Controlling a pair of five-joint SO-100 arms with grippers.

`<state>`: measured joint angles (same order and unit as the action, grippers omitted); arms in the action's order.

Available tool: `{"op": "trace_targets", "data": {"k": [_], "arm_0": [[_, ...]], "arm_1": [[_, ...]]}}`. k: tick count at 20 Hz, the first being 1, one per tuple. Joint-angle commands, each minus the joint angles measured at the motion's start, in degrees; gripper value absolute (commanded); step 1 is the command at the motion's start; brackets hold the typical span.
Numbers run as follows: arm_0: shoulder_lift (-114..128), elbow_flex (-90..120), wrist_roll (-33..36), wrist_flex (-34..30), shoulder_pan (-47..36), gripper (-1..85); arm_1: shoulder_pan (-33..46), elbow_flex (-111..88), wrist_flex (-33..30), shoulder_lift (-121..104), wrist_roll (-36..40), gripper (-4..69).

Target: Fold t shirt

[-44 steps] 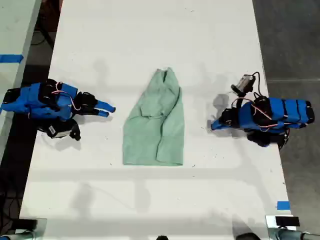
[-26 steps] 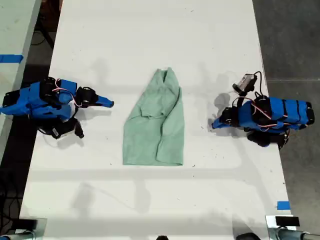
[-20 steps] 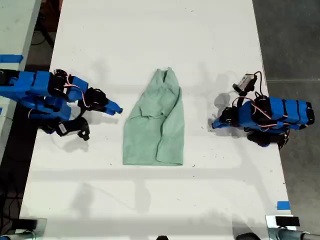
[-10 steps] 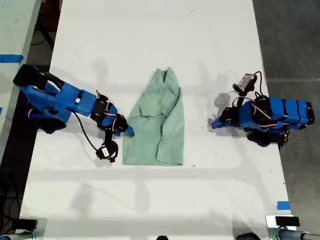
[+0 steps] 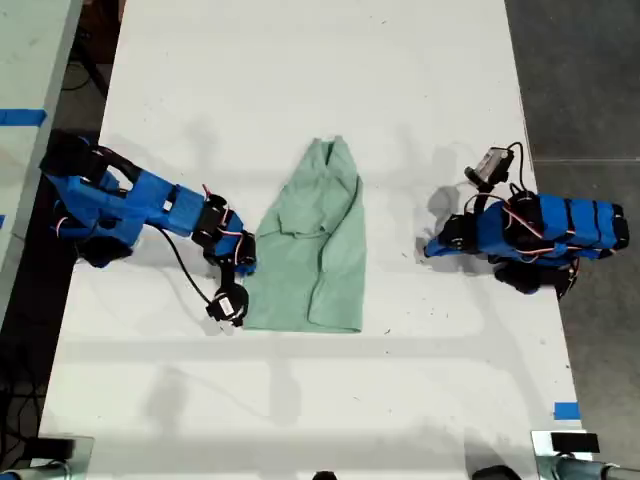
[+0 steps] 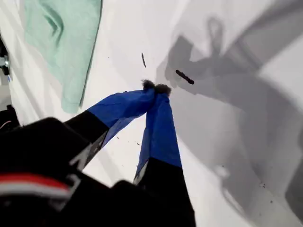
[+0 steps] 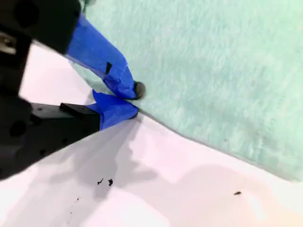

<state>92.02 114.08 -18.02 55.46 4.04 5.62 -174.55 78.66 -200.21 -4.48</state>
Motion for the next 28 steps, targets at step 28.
{"op": "trace_targets", "data": {"k": [28], "arm_0": [[48.87,-3.43,28.56,-3.52,-11.78,-0.1]], "arm_1": [[-0.35,-2.11,0.09,-0.7,0.97,-0.9]]}}
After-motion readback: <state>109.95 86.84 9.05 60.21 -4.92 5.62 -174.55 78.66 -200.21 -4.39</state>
